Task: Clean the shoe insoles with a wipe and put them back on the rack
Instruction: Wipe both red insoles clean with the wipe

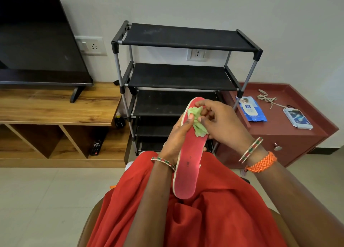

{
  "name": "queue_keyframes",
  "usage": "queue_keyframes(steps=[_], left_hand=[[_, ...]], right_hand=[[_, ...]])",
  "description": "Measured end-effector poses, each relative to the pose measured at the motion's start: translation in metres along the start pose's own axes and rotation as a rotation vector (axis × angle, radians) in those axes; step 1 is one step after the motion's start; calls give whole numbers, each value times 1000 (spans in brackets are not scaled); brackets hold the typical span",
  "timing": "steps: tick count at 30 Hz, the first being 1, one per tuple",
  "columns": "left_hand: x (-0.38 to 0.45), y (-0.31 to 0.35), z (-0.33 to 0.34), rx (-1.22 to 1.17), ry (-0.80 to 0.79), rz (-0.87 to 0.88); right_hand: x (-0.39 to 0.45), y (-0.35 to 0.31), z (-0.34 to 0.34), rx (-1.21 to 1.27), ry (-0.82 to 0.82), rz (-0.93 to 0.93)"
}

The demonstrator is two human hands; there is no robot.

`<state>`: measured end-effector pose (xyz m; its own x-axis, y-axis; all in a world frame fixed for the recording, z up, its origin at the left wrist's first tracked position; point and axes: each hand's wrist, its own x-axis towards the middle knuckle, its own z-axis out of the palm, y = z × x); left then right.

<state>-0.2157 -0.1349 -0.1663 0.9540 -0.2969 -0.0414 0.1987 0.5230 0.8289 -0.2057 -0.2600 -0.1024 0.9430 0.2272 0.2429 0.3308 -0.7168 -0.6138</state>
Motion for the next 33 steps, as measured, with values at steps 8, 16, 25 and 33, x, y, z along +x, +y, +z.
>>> queue_keyframes(steps=[8, 16, 25, 33], left_hand=[[-4, 5, 3, 53, 57, -9], [-3, 8, -1, 172, 212, 60], [1, 5, -3, 160, 363, 88], [3, 4, -1, -128, 233, -100]], right_hand=[[10, 5, -11, 46, -5, 74], [14, 15, -22, 656, -53, 305], [13, 7, -34, -85, 169, 199], [-6, -11, -3, -276, 260, -200]])
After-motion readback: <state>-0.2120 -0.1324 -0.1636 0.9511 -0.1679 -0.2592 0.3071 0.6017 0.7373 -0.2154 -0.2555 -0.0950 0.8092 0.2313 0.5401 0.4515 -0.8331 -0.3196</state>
